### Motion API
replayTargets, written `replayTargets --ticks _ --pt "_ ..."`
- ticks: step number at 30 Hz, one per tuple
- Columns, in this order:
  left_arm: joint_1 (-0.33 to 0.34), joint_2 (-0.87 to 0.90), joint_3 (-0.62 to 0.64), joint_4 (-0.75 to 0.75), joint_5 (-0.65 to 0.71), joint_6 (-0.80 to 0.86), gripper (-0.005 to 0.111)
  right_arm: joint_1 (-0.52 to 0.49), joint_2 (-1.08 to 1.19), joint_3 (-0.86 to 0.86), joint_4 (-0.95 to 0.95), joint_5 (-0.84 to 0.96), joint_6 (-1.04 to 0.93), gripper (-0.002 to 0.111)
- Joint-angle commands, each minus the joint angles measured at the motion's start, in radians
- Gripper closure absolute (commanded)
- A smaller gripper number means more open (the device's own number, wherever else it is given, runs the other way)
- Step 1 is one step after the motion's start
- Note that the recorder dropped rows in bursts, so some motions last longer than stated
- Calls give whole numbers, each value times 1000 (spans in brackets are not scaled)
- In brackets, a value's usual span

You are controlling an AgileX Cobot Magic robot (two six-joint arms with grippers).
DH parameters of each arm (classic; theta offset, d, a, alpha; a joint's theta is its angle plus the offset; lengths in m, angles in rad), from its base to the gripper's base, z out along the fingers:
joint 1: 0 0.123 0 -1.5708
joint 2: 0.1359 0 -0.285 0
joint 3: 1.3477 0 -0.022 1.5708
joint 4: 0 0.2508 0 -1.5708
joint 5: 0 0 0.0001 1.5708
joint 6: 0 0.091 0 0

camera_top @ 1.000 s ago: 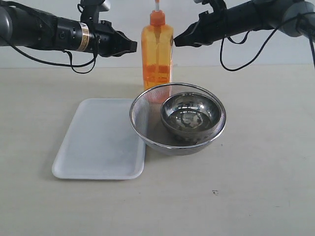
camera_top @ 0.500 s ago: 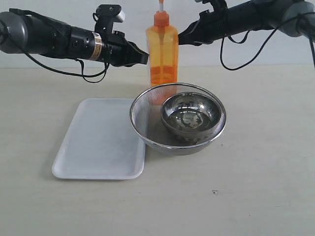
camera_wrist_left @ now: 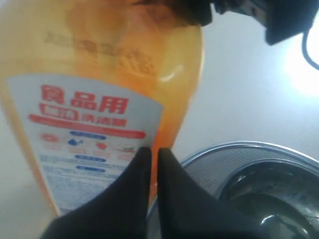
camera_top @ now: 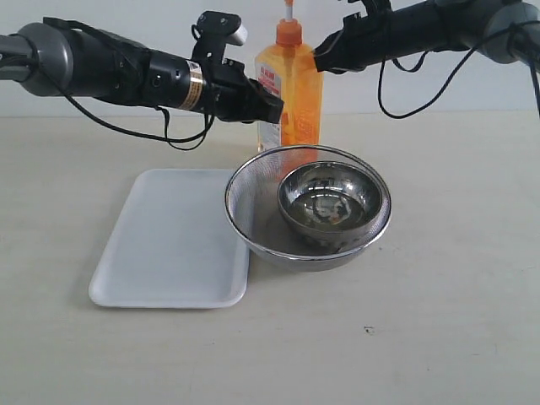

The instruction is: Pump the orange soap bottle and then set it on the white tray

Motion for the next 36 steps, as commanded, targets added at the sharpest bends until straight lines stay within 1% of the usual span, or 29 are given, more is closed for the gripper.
replayTargets --ticks 1,4,7,10,11,13,15,17,20,21,23,24,26,28,29,31,33,36 --pt "-28 -1 2 -60 -9 47 102 -1 -14 -6 14 6 -7 108" --pt "-33 -1 2 -108 -9 78 102 -1 -14 -6 14 3 -10 108" --pt "-33 -4 2 -105 -14 74 102 -1 -14 -6 7 -1 -19 108" --pt "-21 -50 2 -1 -52 56 102 -19 -33 -6 -89 -17 -7 108" --pt "-16 -67 2 -1 -63 49 102 -31 -42 -6 -118 -17 14 108" --pt "10 -98 6 -1 -87 35 102 -57 -64 -6 -156 7 57 108" --pt "51 -117 8 -1 -100 32 102 -89 -87 -6 -183 69 68 108" --pt "80 -119 8 -1 -116 17 102 -105 -101 -6 -204 112 73 108" --pt "153 -119 13 -1 -148 -8 102 -123 -131 -6 -295 192 119 108" --pt "165 -121 13 -1 -148 -8 102 -125 -135 -6 -310 209 131 106" --pt "190 -123 13 -1 -148 -10 102 -125 -153 -6 -332 262 190 91" --pt "201 -123 13 -1 -148 -11 102 -125 -159 -6 -335 283 209 74" --pt "211 -123 13 -1 -148 -11 102 -125 -168 -6 -349 318 276 37" --pt "214 -123 13 -1 -136 -3 102 -123 -168 -6 -356 318 349 17" --pt "216 -123 13 -1 -123 10 102 -123 -168 -6 -361 318 360 14" --pt "218 -123 13 -1 -89 33 102 -113 -168 8 -377 318 448 9" --pt "221 -123 13 -1 -50 45 102 -106 -168 10 -385 318 517 10" --pt "228 -123 13 -1 2 61 102 -77 -163 10 -385 318 548 10"
